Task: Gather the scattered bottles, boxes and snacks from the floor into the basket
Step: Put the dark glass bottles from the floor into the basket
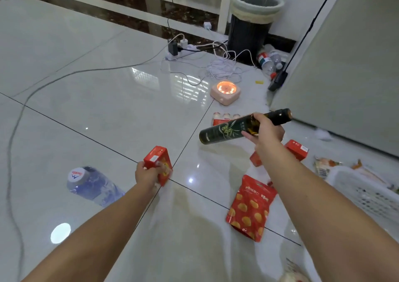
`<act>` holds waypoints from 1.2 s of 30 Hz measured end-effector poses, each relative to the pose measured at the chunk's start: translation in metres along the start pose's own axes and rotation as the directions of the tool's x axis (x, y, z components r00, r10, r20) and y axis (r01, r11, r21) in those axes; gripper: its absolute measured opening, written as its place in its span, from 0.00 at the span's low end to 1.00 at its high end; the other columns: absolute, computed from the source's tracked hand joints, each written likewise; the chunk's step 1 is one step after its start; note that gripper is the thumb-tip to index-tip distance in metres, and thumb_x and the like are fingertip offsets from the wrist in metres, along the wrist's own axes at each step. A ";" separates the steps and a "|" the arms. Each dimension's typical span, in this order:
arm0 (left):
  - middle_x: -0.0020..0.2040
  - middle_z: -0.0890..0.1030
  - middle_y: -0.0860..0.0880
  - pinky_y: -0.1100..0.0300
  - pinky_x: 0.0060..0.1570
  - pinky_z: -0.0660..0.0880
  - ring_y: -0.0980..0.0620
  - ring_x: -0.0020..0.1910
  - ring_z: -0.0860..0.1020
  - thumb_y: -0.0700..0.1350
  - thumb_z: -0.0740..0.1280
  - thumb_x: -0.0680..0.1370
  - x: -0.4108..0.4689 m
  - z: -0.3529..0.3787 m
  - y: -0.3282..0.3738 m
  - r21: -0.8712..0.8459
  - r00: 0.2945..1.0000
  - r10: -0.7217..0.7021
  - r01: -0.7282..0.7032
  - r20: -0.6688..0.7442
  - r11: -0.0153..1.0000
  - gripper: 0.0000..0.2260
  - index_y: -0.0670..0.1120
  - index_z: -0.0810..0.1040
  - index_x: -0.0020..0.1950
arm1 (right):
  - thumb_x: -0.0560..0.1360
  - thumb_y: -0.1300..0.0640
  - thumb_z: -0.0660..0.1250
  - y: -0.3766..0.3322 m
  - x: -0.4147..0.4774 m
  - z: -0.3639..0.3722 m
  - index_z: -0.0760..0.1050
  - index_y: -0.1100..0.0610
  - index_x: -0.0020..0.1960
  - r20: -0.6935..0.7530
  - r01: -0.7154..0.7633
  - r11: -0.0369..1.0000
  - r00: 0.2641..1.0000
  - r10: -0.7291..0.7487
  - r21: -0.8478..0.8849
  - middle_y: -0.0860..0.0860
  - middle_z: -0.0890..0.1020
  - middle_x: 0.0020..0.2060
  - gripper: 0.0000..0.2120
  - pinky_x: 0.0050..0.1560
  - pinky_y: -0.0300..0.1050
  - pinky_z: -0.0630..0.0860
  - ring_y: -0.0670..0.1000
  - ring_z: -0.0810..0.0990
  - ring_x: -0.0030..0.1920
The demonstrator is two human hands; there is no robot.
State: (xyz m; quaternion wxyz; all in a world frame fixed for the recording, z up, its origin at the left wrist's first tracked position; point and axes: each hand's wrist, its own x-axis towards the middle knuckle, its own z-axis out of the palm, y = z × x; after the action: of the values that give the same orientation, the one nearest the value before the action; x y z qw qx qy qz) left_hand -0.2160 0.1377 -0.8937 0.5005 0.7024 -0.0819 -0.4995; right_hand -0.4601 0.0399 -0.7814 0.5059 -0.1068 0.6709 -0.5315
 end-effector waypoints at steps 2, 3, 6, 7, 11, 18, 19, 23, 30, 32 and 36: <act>0.57 0.73 0.44 0.48 0.51 0.71 0.44 0.53 0.71 0.30 0.69 0.73 -0.007 0.011 0.009 -0.013 0.999 -0.021 0.021 0.038 1.000 0.20 0.46 0.68 0.60 | 0.70 0.60 0.72 -0.020 0.004 -0.024 0.70 0.60 0.58 -0.034 0.031 0.999 0.999 -0.030 0.025 0.56 0.76 0.54 0.19 0.38 0.49 0.83 0.58 0.78 0.55; 0.58 0.73 0.43 0.45 0.51 0.72 0.42 0.55 0.72 0.32 0.69 0.73 -0.012 0.017 0.014 0.001 0.997 -0.027 0.027 0.065 1.000 0.22 0.46 0.68 0.63 | 0.70 0.60 0.72 -0.029 0.007 -0.038 0.69 0.59 0.56 -0.051 0.048 0.998 0.998 -0.046 0.044 0.56 0.76 0.54 0.18 0.38 0.49 0.83 0.58 0.78 0.54; 0.63 0.74 0.44 0.44 0.51 0.73 0.42 0.58 0.73 0.36 0.71 0.74 -0.029 0.047 0.029 0.059 0.986 -0.022 0.012 0.166 0.998 0.24 0.47 0.68 0.67 | 0.70 0.59 0.72 -0.058 0.012 -0.089 0.67 0.59 0.54 -0.123 0.090 0.991 0.989 -0.078 0.098 0.57 0.77 0.54 0.18 0.37 0.50 0.83 0.59 0.80 0.52; 0.64 0.74 0.45 0.44 0.50 0.73 0.42 0.59 0.74 0.37 0.71 0.74 -0.037 0.058 0.033 0.073 0.980 -0.016 0.001 0.200 0.997 0.24 0.48 0.68 0.68 | 0.70 0.59 0.72 -0.068 0.012 -0.107 0.67 0.59 0.55 -0.137 0.104 0.988 0.987 -0.088 0.111 0.57 0.77 0.54 0.19 0.37 0.50 0.83 0.59 0.80 0.51; 0.65 0.74 0.44 0.49 0.49 0.72 0.43 0.57 0.74 0.40 0.71 0.74 -0.088 0.130 0.049 0.225 0.922 0.010 -0.105 0.387 0.969 0.25 0.48 0.67 0.69 | 0.70 0.58 0.72 -0.105 0.011 -0.197 0.67 0.60 0.58 -0.223 0.192 0.965 0.963 -0.151 0.179 0.60 0.77 0.56 0.21 0.37 0.52 0.83 0.59 0.80 0.48; 0.57 0.79 0.45 0.55 0.38 0.79 0.45 0.45 0.79 0.38 0.75 0.70 -0.215 0.270 0.026 0.416 0.664 -0.007 -0.459 0.748 0.785 0.24 0.45 0.72 0.65 | 0.71 0.58 0.71 -0.117 -0.003 -0.357 0.66 0.59 0.53 -0.429 0.242 0.925 0.898 -0.099 0.294 0.60 0.75 0.57 0.17 0.37 0.52 0.83 0.62 0.78 0.53; 0.58 0.79 0.43 0.51 0.45 0.80 0.44 0.47 0.79 0.39 0.76 0.69 -0.233 0.285 0.013 0.398 0.626 0.016 -0.516 0.780 0.759 0.26 0.45 0.73 0.65 | 0.71 0.58 0.71 -0.112 -0.006 -0.377 0.66 0.59 0.52 -0.449 0.238 0.922 0.890 -0.080 0.306 0.60 0.75 0.57 0.16 0.38 0.53 0.83 0.62 0.78 0.54; 0.57 0.77 0.48 0.49 0.59 0.75 0.45 0.55 0.77 0.46 0.75 0.71 -0.282 0.326 -0.039 0.380 0.474 0.044 -0.754 0.879 0.535 0.25 0.47 0.72 0.66 | 0.70 0.55 0.72 -0.074 -0.010 -0.430 0.68 0.59 0.62 -0.499 0.164 0.924 0.866 0.033 0.346 0.60 0.76 0.57 0.24 0.30 0.53 0.82 0.64 0.78 0.55; 0.51 0.81 0.50 0.49 0.53 0.77 0.45 0.50 0.80 0.61 0.71 0.70 -0.275 0.346 -0.115 0.347 0.349 0.016 -0.935 0.937 0.069 0.20 0.54 0.76 0.57 | 0.73 0.54 0.68 -0.018 -0.013 -0.453 0.69 0.59 0.62 -0.460 -0.097 0.917 0.842 0.283 0.386 0.61 0.73 0.59 0.20 0.25 0.52 0.80 0.71 0.75 0.53; 0.51 0.81 0.49 0.51 0.54 0.74 0.45 0.52 0.78 0.63 0.69 0.71 -0.266 0.348 -0.127 0.349 0.348 0.030 -0.936 0.937 -0.038 0.19 0.54 0.77 0.56 | 0.75 0.53 0.66 -0.017 -0.013 -0.450 0.69 0.58 0.64 -0.414 -0.151 0.904 0.850 0.325 0.400 0.61 0.73 0.60 0.20 0.28 0.55 0.80 0.72 0.75 0.51; 0.54 0.80 0.47 0.50 0.56 0.68 0.43 0.60 0.72 0.60 0.68 0.73 -0.253 0.353 -0.136 0.332 0.336 0.005 -0.930 0.942 -0.156 0.18 0.52 0.76 0.57 | 0.77 0.51 0.64 -0.019 -0.007 -0.444 0.66 0.59 0.66 -0.335 -0.282 0.865 0.836 0.434 0.416 0.62 0.70 0.65 0.20 0.41 0.51 0.82 0.73 0.73 0.58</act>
State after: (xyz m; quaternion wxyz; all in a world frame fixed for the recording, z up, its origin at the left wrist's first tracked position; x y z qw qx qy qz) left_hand -0.6689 0.1401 -0.8438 0.0192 0.4617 -0.8488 -0.2568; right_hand -0.8160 0.3054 -0.7964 0.4528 0.2307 0.6658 -0.5463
